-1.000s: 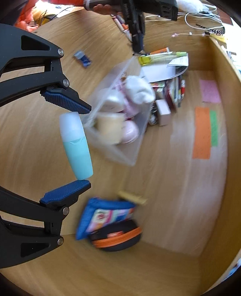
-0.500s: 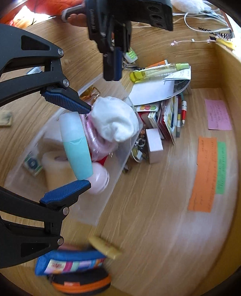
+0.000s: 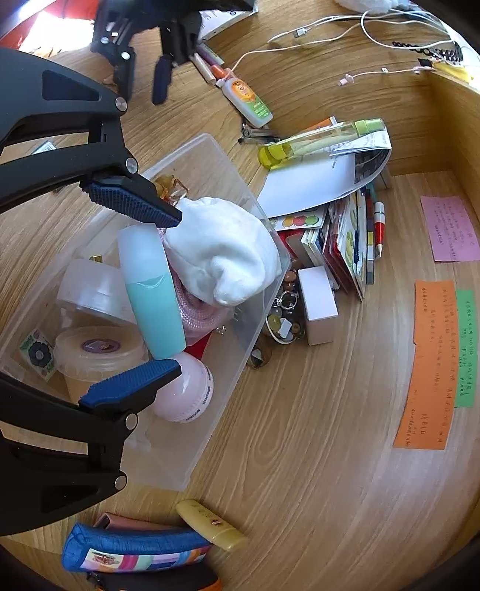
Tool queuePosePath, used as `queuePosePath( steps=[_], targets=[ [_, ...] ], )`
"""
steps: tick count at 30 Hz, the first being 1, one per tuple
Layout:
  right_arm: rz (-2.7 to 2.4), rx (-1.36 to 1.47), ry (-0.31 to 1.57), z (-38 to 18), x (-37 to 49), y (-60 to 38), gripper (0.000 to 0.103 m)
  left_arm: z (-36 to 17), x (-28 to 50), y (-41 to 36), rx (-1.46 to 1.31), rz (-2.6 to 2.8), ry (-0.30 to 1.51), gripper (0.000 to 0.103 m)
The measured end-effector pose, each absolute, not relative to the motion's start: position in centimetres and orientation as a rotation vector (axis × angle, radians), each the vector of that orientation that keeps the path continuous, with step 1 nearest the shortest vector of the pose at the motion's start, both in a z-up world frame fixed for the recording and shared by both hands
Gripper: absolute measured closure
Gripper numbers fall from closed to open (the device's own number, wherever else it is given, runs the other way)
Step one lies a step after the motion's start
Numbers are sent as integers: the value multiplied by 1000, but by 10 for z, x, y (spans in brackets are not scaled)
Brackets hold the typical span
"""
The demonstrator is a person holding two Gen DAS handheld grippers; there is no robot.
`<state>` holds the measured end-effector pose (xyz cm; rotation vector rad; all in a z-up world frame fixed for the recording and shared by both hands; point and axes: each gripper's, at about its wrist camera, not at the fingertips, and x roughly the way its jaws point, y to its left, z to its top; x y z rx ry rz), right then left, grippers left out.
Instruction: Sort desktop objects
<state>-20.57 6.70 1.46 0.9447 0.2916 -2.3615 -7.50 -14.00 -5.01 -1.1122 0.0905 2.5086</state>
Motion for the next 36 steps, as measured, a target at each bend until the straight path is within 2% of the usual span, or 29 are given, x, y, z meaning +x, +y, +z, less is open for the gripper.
queuePosePath(
  steps=[15,20,22,23,28,32,36],
  targets=[
    [-2335,1010,305,-3,-212,44,32,-72,-37,-154,-1235,2551,56,69],
    [-2335,1002,319,-5,-210,38,32,-71,-25,-156,-1246,2576,59,63],
    [-2328,1008,301,-6,-211,40,32,-72,-20,-156,-1254,2593,71,56],
    [-2327,1008,292,-6,-211,40,32,-72,-18,-156,-1257,2603,78,55],
    [-2333,1022,276,-6,-211,41,32,-74,-11,-153,-1235,2648,92,55],
    [-2332,1014,287,-1,-203,42,32,-75,-13,-149,-1209,2689,137,63],
    [-2342,982,304,6,-191,47,32,-76,-13,-151,-1208,2705,115,63]
  ],
)
